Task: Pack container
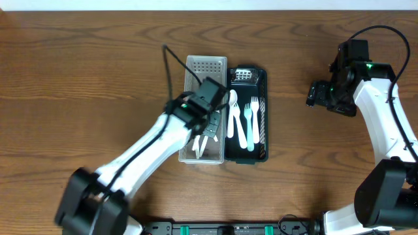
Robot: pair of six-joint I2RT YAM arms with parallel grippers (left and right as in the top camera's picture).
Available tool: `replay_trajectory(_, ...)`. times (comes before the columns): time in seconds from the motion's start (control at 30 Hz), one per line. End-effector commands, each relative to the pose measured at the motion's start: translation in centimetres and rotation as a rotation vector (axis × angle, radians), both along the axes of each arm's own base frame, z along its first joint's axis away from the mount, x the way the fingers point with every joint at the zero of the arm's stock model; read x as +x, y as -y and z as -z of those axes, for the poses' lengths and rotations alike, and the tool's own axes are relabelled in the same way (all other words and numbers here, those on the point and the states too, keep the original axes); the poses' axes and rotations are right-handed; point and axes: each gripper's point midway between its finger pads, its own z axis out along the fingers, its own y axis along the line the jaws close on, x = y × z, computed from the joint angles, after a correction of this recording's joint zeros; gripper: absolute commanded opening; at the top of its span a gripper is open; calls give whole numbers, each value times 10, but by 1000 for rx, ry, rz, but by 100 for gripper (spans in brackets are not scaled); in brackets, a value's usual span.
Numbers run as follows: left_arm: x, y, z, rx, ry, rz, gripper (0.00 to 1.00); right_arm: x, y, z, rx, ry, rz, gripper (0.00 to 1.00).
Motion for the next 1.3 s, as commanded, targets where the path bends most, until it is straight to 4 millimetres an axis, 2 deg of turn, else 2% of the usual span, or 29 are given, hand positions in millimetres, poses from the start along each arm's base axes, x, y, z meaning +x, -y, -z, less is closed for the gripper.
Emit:
replay_trajectory(0.0,1,-4,18,49,-31,4,33,0,2,-1,-1,4,-3,82)
replay_trajectory(0.07,1,-4,20,58,-33,21,44,1,2,-1,-1,4,-3,82)
replay_trajectory(0.17,11,-7,1,77,31,19,51,2,3,-2,-2,12,-3,83)
replay_trajectory(0.23,19,-6,-21,68,84,16,54,6,3,-2,-3,26,-3,84)
replay_trajectory(0.33,34,-4,-67,9,189,4,65,14,3,-5,-5,60,-3,89)
replay_trajectory(0.4,47,-11,-97,-39,266,-36,77,22,3,-8,-8,94,-5,93)
replay_trajectory(0.47,62,-27,-123,-79,341,-94,99,33,2,-14,-14,139,-21,96)
replay_trajectory(0.57,84,-67,-147,-108,426,-211,98,57,-7,-28,-37,241,-103,99)
replay_trajectory(0.73,119,-142,-163,-123,527,-431,98,104,-18,-57,-158,453,-205,99)
replay_trajectory(0.83,135,-175,-174,-128,598,-511,98,125,-26,-75,-164,566,-215,99)
replay_trajectory(0.93,139,-198,-178,-120,622,-562,98,140,-29,-90,-169,653,-213,99)
replay_trajectory(1.07,145,-219,-189,-74,680,-547,98,142,-27,-93,-213,662,-274,99)
replay_trajectory(1.17,136,-226,-189,-32,660,-541,98,128,-20,-85,-215,597,-279,99)
replay_trajectory(1.27,124,-227,-198,-29,680,-548,98,116,-13,-97,-219,597,-264,99)
